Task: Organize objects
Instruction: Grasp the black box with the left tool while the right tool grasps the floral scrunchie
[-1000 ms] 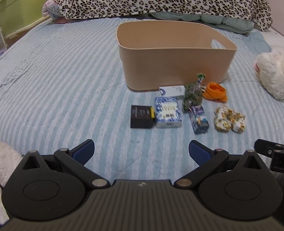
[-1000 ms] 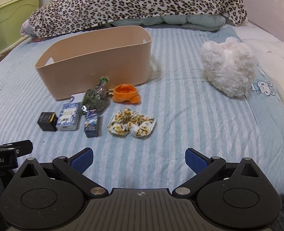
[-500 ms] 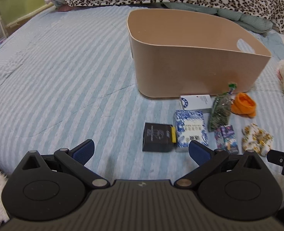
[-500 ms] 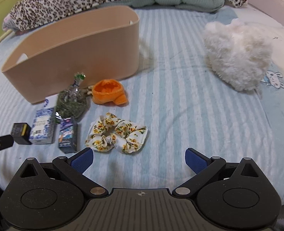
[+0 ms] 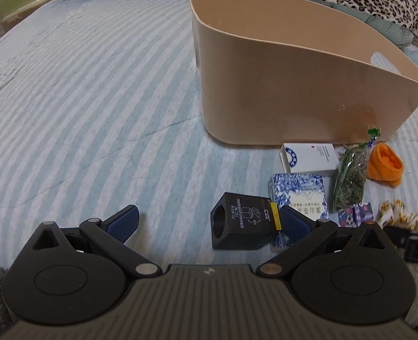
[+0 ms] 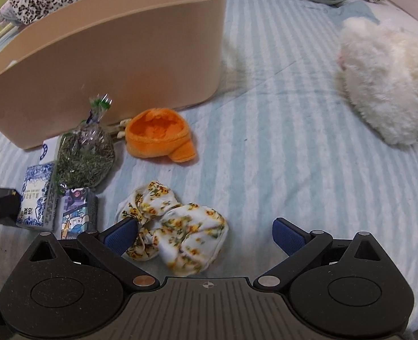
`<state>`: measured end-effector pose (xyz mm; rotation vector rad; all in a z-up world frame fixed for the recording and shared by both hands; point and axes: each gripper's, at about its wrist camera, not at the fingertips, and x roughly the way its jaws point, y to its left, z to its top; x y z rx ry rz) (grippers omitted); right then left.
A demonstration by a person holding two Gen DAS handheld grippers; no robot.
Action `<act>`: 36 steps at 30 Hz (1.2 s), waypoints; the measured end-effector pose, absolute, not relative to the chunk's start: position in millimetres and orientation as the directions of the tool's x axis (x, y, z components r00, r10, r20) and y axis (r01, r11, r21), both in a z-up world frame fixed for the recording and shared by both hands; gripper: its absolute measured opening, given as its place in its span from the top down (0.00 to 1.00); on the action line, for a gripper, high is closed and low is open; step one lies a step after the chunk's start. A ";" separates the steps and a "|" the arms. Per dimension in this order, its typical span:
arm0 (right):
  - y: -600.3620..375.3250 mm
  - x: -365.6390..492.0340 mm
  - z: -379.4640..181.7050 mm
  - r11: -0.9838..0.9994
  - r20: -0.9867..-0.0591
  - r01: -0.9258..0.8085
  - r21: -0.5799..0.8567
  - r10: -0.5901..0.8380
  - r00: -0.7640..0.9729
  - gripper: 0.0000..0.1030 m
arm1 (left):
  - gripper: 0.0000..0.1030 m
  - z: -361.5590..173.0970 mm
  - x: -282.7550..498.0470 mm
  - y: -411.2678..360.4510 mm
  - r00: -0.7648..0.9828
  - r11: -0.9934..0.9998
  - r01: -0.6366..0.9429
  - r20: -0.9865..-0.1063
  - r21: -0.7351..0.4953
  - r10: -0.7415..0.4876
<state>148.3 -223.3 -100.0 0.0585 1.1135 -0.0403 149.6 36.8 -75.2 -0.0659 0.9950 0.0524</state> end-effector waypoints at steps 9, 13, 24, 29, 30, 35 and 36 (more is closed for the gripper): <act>-226.6 148.8 -112.3 0.998 -0.906 0.045 0.041 0.018 0.423 0.00 | 0.00 -81.5 153.5 45.9 0.536 0.991 -0.110 -0.844 -0.077 -0.007; -227.5 145.7 -113.4 0.999 -0.906 0.025 0.044 0.029 0.422 0.00 | 0.00 -82.2 148.8 46.6 0.530 0.992 -0.104 -0.848 -0.069 -0.003; -225.3 136.3 -112.1 0.999 -0.886 -0.030 0.022 0.033 0.463 0.00 | 0.00 -94.5 146.4 46.8 0.514 0.997 -0.060 -0.858 -0.047 -0.010; -214.3 125.4 -100.8 0.996 -0.857 -0.084 -0.004 0.040 0.514 0.31 | 0.22 -87.9 139.4 42.2 0.561 1.000 -0.018 -0.828 -0.026 -0.011; -211.4 123.2 -98.3 0.995 -0.853 -0.097 -0.010 0.042 0.521 0.36 | 0.26 -86.2 138.5 41.7 0.568 1.000 -0.013 -0.823 -0.024 -0.012; -207.3 117.0 -89.0 0.993 -0.836 -0.120 -0.020 0.049 0.546 0.78 | 0.55 -79.3 131.9 43.1 0.596 0.999 -0.032 -0.803 -0.023 0.001; -207.8 115.8 -87.5 0.994 -0.834 -0.112 -0.008 0.055 0.549 0.80 | 0.55 -77.1 130.7 43.6 0.597 0.999 -0.034 -0.802 -0.030 -0.003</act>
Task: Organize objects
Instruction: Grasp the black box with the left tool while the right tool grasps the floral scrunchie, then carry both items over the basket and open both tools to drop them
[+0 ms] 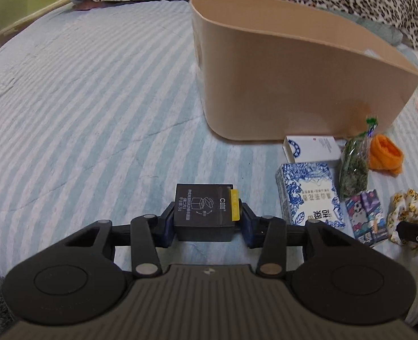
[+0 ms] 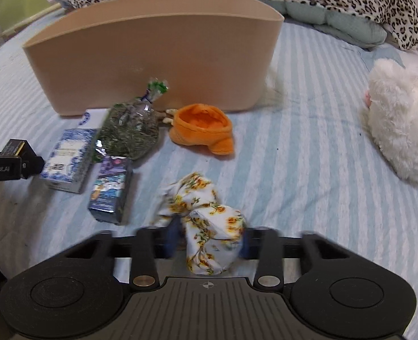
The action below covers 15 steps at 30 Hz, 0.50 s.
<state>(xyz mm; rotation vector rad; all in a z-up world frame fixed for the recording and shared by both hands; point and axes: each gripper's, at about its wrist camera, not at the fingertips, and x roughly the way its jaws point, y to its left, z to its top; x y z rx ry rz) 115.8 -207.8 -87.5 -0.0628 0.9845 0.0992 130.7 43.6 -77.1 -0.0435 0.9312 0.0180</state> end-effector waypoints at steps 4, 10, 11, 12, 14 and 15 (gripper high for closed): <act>-213.2 109.4 -79.4 0.993 -0.821 -0.109 0.037 0.092 0.563 0.87 | 0.55 -66.0 124.3 42.4 0.610 0.999 -0.031 -0.792 -0.022 0.002; -212.3 106.9 -49.2 0.988 -0.772 -0.128 0.084 0.146 0.619 0.89 | 0.55 -38.4 115.9 42.5 0.657 0.999 -0.018 -0.754 -0.034 -0.014; -212.5 108.3 -43.2 0.988 -0.761 -0.129 0.091 0.152 0.630 0.89 | 0.55 -32.9 114.8 42.6 0.666 0.999 -0.016 -0.746 -0.037 -0.017; -213.3 109.1 -36.9 0.987 -0.751 -0.130 0.099 0.160 0.641 0.89 | 0.55 -27.8 113.8 42.7 0.674 0.999 -0.013 -0.738 -0.042 -0.022; -214.9 112.7 -25.1 0.985 -0.731 -0.132 0.114 0.172 0.660 0.89 | 0.55 -16.3 112.3 43.1 0.694 0.998 -0.008 -0.719 -0.056 -0.035; -216.1 114.6 -18.8 0.984 -0.721 -0.132 0.122 0.179 0.670 0.89 | 0.55 -10.6 111.8 42.6 0.703 0.998 -0.003 -0.710 -0.061 -0.042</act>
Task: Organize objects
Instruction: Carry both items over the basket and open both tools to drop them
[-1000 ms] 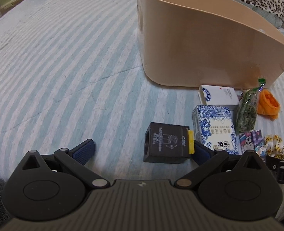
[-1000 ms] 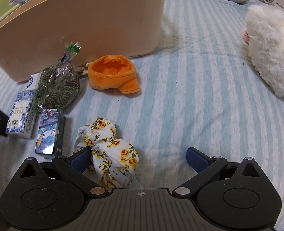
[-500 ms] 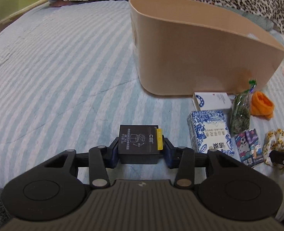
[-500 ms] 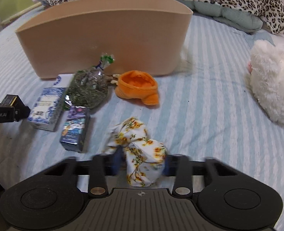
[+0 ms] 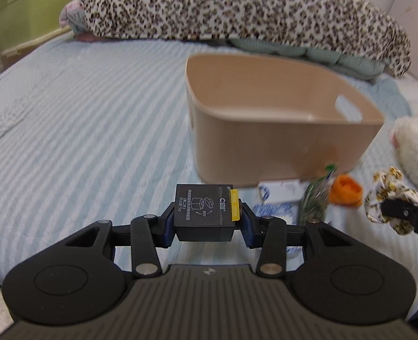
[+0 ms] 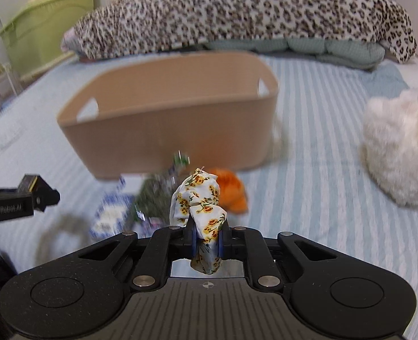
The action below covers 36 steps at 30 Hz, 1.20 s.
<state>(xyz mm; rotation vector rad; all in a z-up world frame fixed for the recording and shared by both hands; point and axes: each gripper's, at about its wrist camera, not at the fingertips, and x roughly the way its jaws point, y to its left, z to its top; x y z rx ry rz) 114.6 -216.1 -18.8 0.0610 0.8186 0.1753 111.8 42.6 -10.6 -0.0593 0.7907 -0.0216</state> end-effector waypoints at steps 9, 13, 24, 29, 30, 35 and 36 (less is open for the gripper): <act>-225.2 154.1 29.3 0.974 -0.626 -0.131 0.186 0.220 0.748 0.89 | 0.55 51.4 130.1 18.7 0.812 0.996 0.077 -0.577 -0.033 -0.082; -221.5 175.5 44.6 0.974 -0.594 -0.147 0.172 0.221 0.773 0.89 | 0.55 59.6 164.3 5.2 0.827 0.996 0.085 -0.558 0.003 -0.069; -210.2 240.9 24.3 0.982 -0.652 -0.129 0.140 0.190 0.734 0.89 | 0.55 17.8 254.5 -25.1 0.774 0.995 0.070 -0.633 0.069 -0.010; -199.7 256.7 0.5 0.984 -0.703 -0.136 0.112 0.175 0.690 0.88 | 0.55 -12.5 268.5 -27.7 0.724 0.993 0.069 -0.689 0.095 0.016; -197.4 258.2 -2.7 0.985 -0.713 -0.139 0.105 0.172 0.680 0.88 | 0.55 -17.1 270.2 -26.0 0.714 0.994 0.065 -0.700 0.091 0.018; -193.8 250.7 -2.1 0.986 -0.715 -0.141 0.091 0.164 0.680 0.59 | 0.49 -21.5 265.4 -14.2 0.702 0.996 0.060 -0.712 0.070 0.008; -193.7 246.7 0.7 0.986 -0.708 -0.145 0.085 0.162 0.687 0.55 | 0.42 -17.7 261.8 -12.0 0.708 0.996 0.059 -0.706 0.064 0.004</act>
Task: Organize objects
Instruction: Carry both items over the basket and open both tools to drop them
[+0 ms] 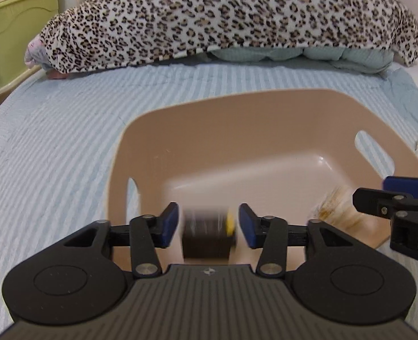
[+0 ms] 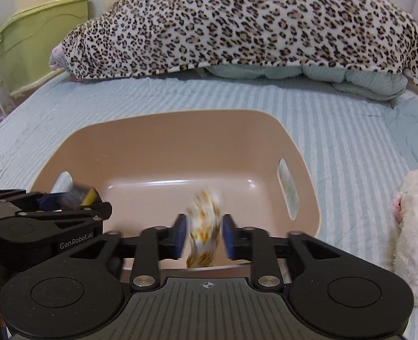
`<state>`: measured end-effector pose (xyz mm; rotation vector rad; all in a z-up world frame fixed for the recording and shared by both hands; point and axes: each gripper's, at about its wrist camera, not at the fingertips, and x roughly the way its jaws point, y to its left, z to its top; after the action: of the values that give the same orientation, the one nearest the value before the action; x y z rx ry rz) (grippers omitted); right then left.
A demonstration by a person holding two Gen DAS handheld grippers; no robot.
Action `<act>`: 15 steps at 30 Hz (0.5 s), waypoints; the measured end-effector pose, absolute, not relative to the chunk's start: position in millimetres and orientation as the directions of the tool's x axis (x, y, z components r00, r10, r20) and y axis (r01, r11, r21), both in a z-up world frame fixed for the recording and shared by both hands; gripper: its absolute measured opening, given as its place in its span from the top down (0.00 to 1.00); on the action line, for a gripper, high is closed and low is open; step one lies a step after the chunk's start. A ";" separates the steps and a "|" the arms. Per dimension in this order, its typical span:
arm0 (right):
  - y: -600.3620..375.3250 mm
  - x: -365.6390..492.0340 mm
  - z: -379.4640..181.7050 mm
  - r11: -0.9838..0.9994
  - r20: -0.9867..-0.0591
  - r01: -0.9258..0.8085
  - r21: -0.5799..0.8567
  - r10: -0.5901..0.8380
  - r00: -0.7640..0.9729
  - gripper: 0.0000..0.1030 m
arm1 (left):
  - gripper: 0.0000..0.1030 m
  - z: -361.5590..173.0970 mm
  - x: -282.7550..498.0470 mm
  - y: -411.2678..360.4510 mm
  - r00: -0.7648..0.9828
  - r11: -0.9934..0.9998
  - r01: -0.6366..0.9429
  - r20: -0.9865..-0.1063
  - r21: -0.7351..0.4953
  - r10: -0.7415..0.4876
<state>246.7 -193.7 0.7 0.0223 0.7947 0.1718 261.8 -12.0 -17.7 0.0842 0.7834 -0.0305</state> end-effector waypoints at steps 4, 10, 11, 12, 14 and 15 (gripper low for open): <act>-195.6 228.4 16.3 0.986 -0.689 -0.158 0.060 0.155 0.708 0.28 | 0.10 1.2 243.3 -3.0 0.731 0.999 0.020 -0.682 0.028 0.004; -202.7 192.3 30.5 0.985 -0.668 -0.162 0.055 0.157 0.727 0.07 | 0.09 17.8 212.4 -0.2 0.741 0.999 0.015 -0.672 0.038 0.014; -203.9 186.3 31.0 0.985 -0.670 -0.161 0.055 0.156 0.726 0.05 | 0.09 19.5 206.8 0.0 0.741 0.999 0.019 -0.672 0.041 0.014; -204.7 180.6 30.8 0.986 -0.672 -0.160 0.055 0.155 0.724 0.04 | 0.09 21.0 200.9 0.2 0.741 0.999 0.022 -0.671 0.044 0.013; -205.5 169.0 28.5 0.985 -0.678 -0.160 0.058 0.157 0.718 0.00 | 0.09 23.4 188.7 1.3 0.744 0.998 0.031 -0.668 0.050 0.010; -205.8 163.4 26.6 0.985 -0.682 -0.161 0.060 0.159 0.714 0.00 | 0.09 24.0 182.5 1.8 0.745 0.998 0.036 -0.668 0.052 0.008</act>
<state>163.4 -205.8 26.6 -0.0038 0.7545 0.1772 182.5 1.8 24.0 0.0628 0.7309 -0.0150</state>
